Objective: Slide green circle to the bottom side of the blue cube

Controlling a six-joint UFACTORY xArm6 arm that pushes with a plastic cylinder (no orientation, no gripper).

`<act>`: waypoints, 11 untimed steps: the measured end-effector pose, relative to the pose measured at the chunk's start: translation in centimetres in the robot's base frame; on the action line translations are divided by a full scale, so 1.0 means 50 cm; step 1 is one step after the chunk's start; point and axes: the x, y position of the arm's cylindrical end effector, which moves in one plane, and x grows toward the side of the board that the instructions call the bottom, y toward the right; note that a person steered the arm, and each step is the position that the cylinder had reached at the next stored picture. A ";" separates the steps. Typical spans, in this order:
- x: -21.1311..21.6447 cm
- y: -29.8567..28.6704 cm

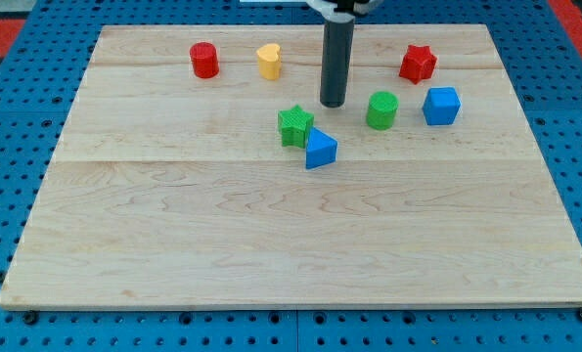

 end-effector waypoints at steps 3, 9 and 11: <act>0.094 0.202; 0.242 0.201; 0.263 0.217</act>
